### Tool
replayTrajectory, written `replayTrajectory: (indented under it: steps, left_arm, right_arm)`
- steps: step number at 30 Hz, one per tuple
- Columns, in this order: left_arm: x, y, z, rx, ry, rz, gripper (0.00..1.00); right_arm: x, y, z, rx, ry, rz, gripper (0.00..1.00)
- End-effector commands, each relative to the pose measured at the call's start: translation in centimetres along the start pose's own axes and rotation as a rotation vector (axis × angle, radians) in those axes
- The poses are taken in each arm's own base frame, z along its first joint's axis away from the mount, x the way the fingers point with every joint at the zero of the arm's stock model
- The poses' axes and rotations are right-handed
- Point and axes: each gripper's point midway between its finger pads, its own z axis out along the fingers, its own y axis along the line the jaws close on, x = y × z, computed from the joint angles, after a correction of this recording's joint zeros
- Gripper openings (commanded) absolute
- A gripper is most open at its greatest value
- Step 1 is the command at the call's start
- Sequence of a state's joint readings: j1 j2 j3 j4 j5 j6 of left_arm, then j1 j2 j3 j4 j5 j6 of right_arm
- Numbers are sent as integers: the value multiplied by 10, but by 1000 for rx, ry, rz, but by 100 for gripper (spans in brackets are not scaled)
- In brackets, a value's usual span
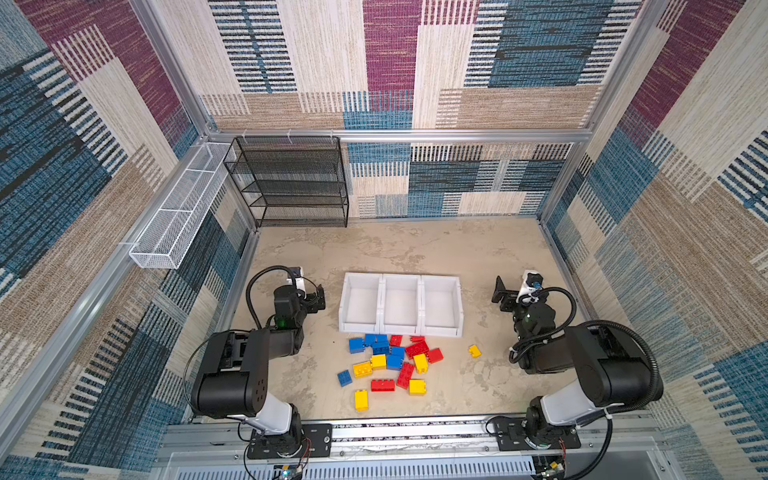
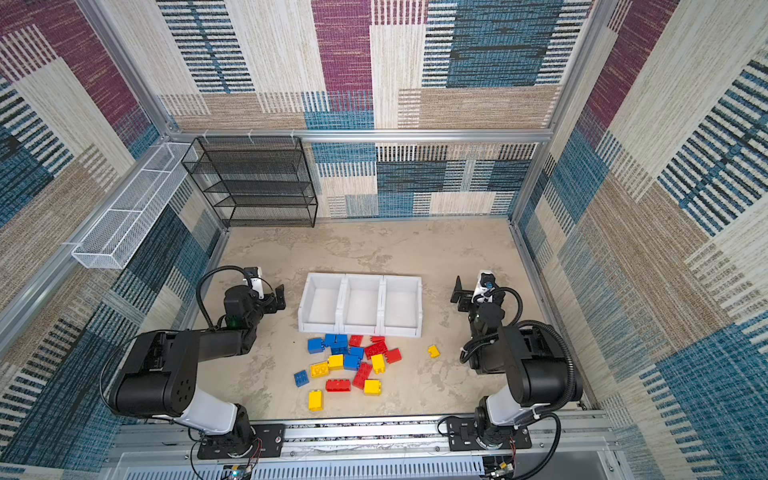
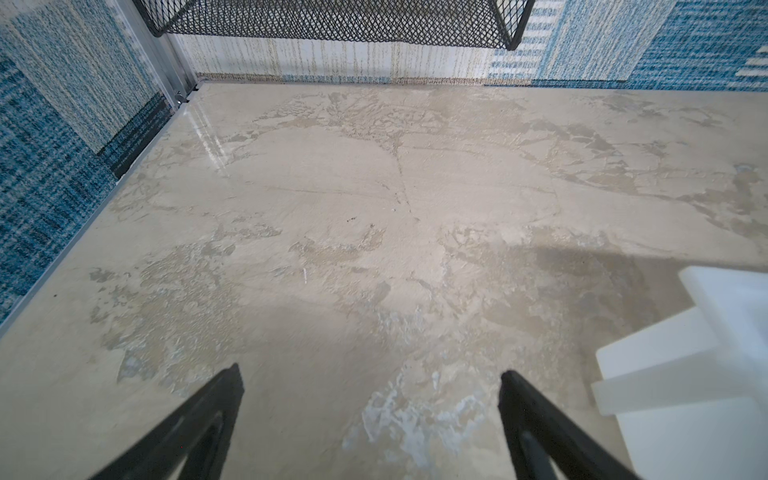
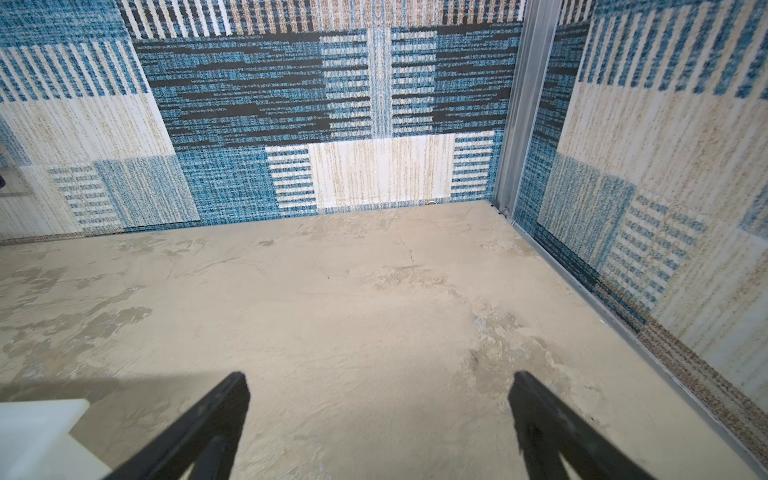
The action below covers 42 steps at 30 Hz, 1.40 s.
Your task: Sort the legos into containers by color
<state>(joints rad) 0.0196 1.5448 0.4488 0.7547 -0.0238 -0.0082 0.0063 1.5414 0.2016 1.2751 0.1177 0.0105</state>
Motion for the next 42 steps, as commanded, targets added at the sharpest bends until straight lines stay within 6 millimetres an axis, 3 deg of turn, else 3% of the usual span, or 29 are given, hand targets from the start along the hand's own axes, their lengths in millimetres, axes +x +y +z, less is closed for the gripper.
replayTrajectory:
  steps: [1, 4, 6, 7, 10, 13, 16, 21, 27, 37, 42]
  left_arm:
    - [-5, 1, 1, -2, -18, 13, 99]
    - [-6, 1, -2, -2, -25, 13, 99]
    - [-21, 0, -9, -5, -36, 18, 99]
    - [-28, -1, -16, -8, -1, 23, 99]
    - [-65, -3, -43, -1, 62, -49, 98]
    - [-79, -23, -69, 76, 82, -124, 98]
    - [-64, -40, -86, 100, 132, -181, 98]
    - [-18, -59, -102, 126, 254, -249, 98]
    - [18, -68, -108, 139, 329, -293, 98]
    - [20, -66, -107, 126, 329, -316, 96]
    - [25, -66, -106, 122, 335, -332, 95]
  right_arm:
    - [-7, 2, 1, -15, -27, 6, 100]
    - [-10, 2, -2, -14, -41, 5, 100]
    - [-20, 2, -7, -7, -57, 1, 100]
    - [-24, 9, -7, -18, -45, -21, 100]
    - [-34, 36, 9, -44, 208, 29, 100]
    - [-33, 72, -10, -93, 383, 87, 99]
    - [-12, 94, -42, -84, 553, 85, 100]
    - [40, 105, -106, -74, 820, 157, 93]
    - [78, 115, -152, -83, 967, 165, 88]
    - [115, 117, -167, -44, 1117, 66, 77]
    - [123, 114, -164, -8, 1142, 22, 66]
